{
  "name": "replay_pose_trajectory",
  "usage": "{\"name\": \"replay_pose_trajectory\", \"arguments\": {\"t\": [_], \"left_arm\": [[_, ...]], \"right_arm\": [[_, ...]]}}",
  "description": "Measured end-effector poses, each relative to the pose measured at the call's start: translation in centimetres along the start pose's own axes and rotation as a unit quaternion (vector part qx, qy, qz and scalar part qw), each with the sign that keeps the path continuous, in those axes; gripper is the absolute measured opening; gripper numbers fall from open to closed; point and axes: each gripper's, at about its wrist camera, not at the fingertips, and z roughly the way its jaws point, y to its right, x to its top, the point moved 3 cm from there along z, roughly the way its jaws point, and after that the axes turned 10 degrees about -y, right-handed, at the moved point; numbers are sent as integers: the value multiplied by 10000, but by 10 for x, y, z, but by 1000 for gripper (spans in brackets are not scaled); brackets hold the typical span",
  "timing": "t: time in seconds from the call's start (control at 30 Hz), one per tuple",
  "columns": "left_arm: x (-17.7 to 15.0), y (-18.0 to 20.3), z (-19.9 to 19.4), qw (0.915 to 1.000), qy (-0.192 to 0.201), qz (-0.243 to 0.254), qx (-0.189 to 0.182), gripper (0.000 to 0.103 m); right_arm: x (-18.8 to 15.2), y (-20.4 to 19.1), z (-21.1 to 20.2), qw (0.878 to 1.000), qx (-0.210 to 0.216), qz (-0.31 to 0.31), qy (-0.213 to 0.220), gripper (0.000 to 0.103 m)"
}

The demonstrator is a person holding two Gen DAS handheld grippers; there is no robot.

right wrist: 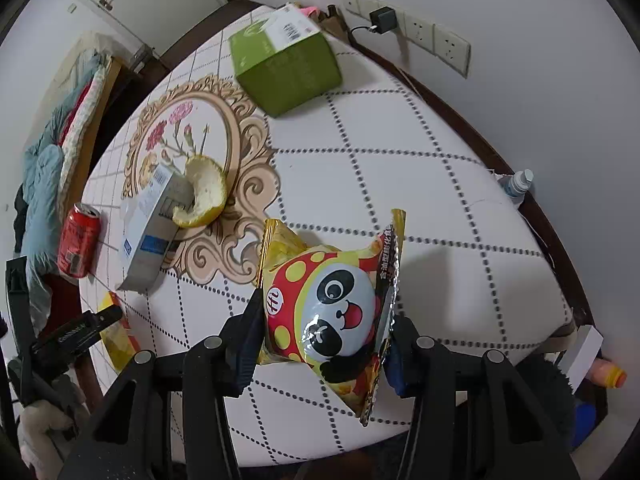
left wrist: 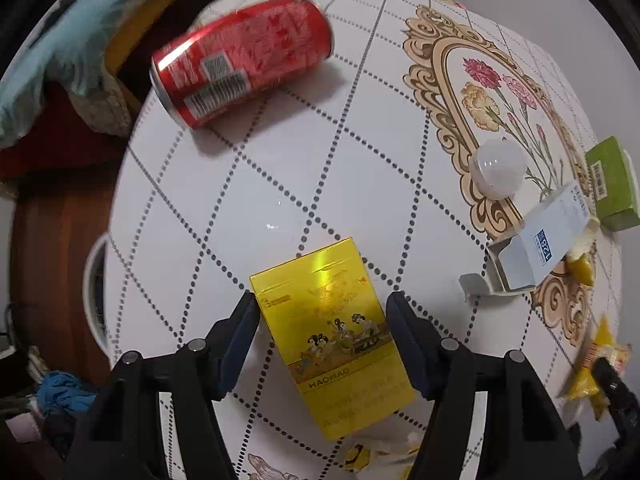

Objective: Collect trash
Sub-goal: 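Carry both items over the white bin and open both tools to drop them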

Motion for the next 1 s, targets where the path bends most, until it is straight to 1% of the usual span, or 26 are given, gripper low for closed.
{"name": "replay_pose_trajectory", "arguments": {"t": [0.03, 0.07, 0.17, 0.23, 0.27, 0.3, 0.37, 0.4, 0.43, 0.5, 0.53, 0.57, 0.6, 0.63, 0.77, 0.8, 0.9, 1.0], "left_arm": [[1, 0, 6, 9998, -186, -23, -31, 64], [4, 3, 4, 9998, -200, 38, -14, 66], [7, 6, 9, 9984, -546, 108, 65, 68], [7, 7, 12, 9964, -842, 64, -30, 68], [0, -3, 14, 9961, -881, 20, -91, 68], [1, -3, 15, 9960, -872, -71, -172, 68], [-5, -11, 17, 9963, -845, -92, -125, 70], [-10, -15, 19, 9966, -809, -141, -46, 70], [-15, -19, 20, 9970, -742, -195, 46, 70], [-17, -21, 20, 9978, -596, -282, 49, 68], [-32, -25, 15, 9982, -539, -272, 47, 66], [-37, -16, 10, 9987, -447, -223, 55, 55], [-39, -12, 7, 9994, -296, -136, 78, 55], [-51, -11, 4, 9997, -213, -95, 124, 55], [-59, -10, -10, 9998, 162, 3, 96, 55], [-63, -8, -19, 9993, 349, 60, 92, 55], [-77, -10, -49, 9960, 839, 217, 204, 55], [-92, -18, -81, 9908, 1317, 229, 200, 55]], "right_arm": [[0, -3, 4, 10000, 5, -5, -76, 53], [-1, -5, 8, 9999, 11, 30, -141, 53], [-1, -7, 13, 9997, -87, 96, -209, 56], [0, -9, 13, 9995, -105, 127, -255, 58], [0, -9, 13, 9995, -89, 149, -278, 58], [0, -9, 14, 9994, -91, 159, -279, 59], [0, -11, 14, 9995, -129, 158, -237, 61], [0, -13, 15, 9995, -171, 145, -212, 62], [0, -16, 16, 9995, -226, 114, -171, 62], [-1, -20, 16, 9995, -286, 50, -91, 60], [-1, -22, 17, 9993, -358, -17, -38, 55], [-1, -24, 17, 9992, -379, -86, 18, 55], [-2, -25, 17, 9992, -364, -119, 61, 53], [-2, -26, 17, 9992, -362, -155, 100, 52], [-4, -33, 11, 9989, -302, -299, 191, 50], [-4, -36, 7, 9987, -292, -349, 239, 50], [-7, -50, -7, 9977, -215, -513, 390, 50], [-8, -74, -26, 9955, -97, -755, 561, 49]]}}
